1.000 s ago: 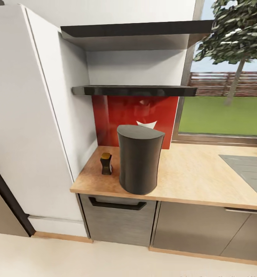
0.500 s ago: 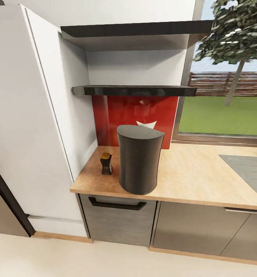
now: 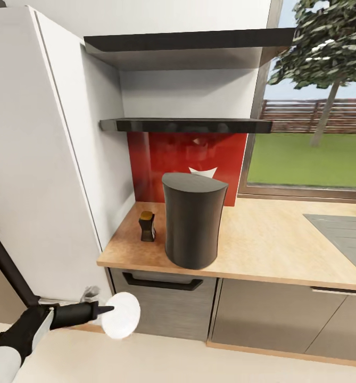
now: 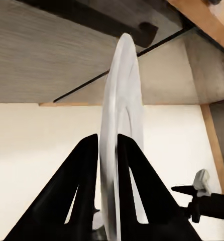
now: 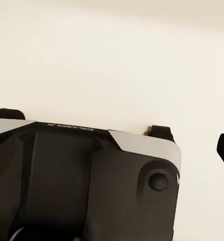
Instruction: Set up a coffee station on the kitchen countertop: keep the coffee maker on the countertop, move the bottle of coffee from the kitchen shelf to the counter next to the coffee maker, place a paper coffee filter on top of the coffee maker, put the saucer next to the coffee maker with the coffee cup on the saucer, and place the electric kettle next to the coffee maker.
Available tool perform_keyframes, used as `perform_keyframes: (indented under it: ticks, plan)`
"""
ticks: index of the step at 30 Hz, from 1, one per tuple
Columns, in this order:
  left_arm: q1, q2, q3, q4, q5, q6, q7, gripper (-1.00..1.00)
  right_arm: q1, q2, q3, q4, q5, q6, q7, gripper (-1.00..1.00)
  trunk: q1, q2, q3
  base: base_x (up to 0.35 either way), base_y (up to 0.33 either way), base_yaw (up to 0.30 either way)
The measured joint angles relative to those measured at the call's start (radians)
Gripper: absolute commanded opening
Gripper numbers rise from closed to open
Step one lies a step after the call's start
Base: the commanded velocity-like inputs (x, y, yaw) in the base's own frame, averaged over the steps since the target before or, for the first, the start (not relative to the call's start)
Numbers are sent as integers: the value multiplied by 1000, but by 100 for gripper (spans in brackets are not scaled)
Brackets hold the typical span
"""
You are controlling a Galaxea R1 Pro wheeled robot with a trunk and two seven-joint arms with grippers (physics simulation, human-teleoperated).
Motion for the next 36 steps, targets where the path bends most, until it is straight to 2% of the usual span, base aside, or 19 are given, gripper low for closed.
perform_keyframes:
  ticks: [2,5,8,12,14,18,23,28,30,33,34,36]
  plan:
    - [-39,-3,11,0,15,40,-19,-100,0,0,0,0,0,0,0,100,0,0,0,0,0,0]
    - [-80,-9,28,-1,64,107,-29,-100,0,0,0,0,0,0,0,100,0,0,0,0,0,0]
    - [-124,-3,33,-2,117,183,-34,-100,0,0,0,0,0,0,0,100,0,0,0,0,0,0]
    - [-141,1,34,-2,162,269,-40,-100,1,0,0,0,0,0,0,100,0,0,0,0,0,0]
    - [-141,0,35,-2,187,289,-64,-100,0,0,0,0,0,0,0,100,0,0,0,0,0,0]
    - [-143,-10,36,-6,205,297,-105,-100,0,0,0,0,0,0,0,100,0,0,0,0,0,0]
    - [-139,-13,45,-43,205,297,-111,-100,1,0,0,0,0,0,0,100,0,0,0,0,0,0]
    - [-138,-13,70,-44,204,297,-106,-100,0,0,0,0,0,0,0,100,0,0,0,0,0,0]
    - [-138,-13,102,-44,204,297,-103,-100,0,0,0,0,0,0,0,100,0,0,0,0,0,0]
    - [-144,-14,193,-43,203,298,-69,-100,0,0,0,0,0,0,0,100,0,0,0,0,0,0]
    - [-147,-16,228,-44,204,297,-35,-100,0,0,0,0,0,0,0,100,0,0,0,0,0,0]
    - [-148,-22,260,-44,209,297,22,-100,0,0,0,0,0,0,0,100,0,0,0,0,0,0]
